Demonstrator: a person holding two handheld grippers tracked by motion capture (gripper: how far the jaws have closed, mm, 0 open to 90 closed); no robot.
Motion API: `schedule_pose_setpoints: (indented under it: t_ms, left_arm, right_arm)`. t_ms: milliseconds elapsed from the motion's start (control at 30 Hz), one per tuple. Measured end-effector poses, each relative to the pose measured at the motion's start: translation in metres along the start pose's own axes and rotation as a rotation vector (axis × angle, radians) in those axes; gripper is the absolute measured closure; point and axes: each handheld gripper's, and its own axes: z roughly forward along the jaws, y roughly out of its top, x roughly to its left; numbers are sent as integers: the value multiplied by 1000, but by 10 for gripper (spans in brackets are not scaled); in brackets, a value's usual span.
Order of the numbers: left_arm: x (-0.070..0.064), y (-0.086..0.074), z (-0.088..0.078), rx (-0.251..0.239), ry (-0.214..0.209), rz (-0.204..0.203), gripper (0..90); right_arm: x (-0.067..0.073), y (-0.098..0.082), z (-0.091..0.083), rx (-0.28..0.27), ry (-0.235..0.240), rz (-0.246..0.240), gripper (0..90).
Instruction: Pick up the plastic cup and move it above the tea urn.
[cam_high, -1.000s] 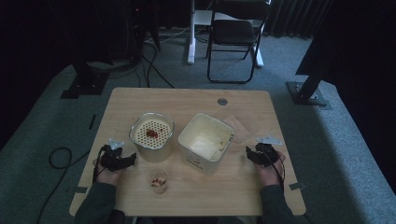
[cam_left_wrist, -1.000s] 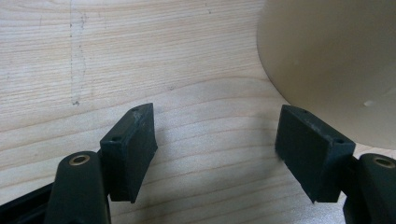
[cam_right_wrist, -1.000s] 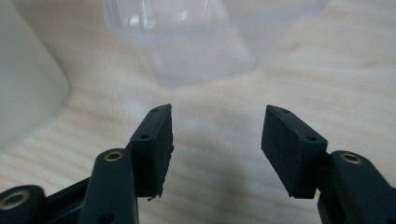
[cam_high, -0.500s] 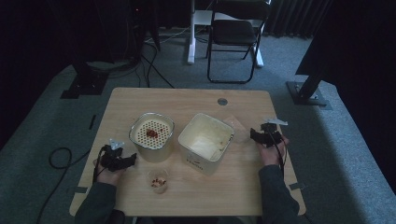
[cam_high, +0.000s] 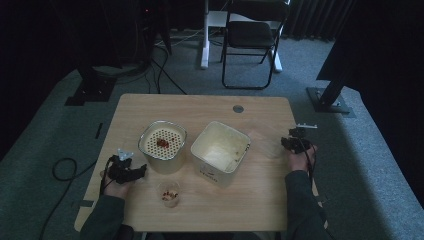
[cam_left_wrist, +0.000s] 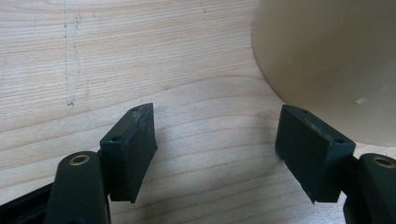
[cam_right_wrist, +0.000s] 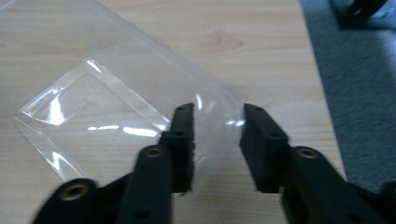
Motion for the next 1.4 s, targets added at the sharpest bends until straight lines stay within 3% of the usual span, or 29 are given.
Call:
schedule_pose_setpoints:
  t_ms: [100, 233, 500, 800, 1000, 1200, 1300, 1400]
  left_arm:
    - [0, 0, 0, 0, -1, -1, 293]
    - [0, 0, 0, 0, 0, -1, 293]
    - [0, 0, 0, 1, 2, 4, 293]
    - [-1, 0, 0, 3, 3, 6, 293]
    - [-1, 0, 0, 2, 2, 6, 293]
    - [0, 0, 0, 0, 3, 5, 292]
    - [-1, 0, 0, 0, 3, 3, 292]
    - [-1, 0, 0, 1, 3, 4, 293]
  right_arm:
    - [-6, 0, 1, 0, 24, 20, 727]
    - [-3, 2, -6, -34, 4, 5, 750]
    - [0, 16, -36, -171, 20, 7, 822]
    - [3, 30, -69, -267, 4, -32, 825]
    - [2, 36, -87, -307, 13, -29, 825]
    - [4, 47, -118, -362, 55, -36, 825]
    - [5, 48, -122, -372, 67, -39, 825]
    - [16, 53, -142, -413, 119, -62, 825]
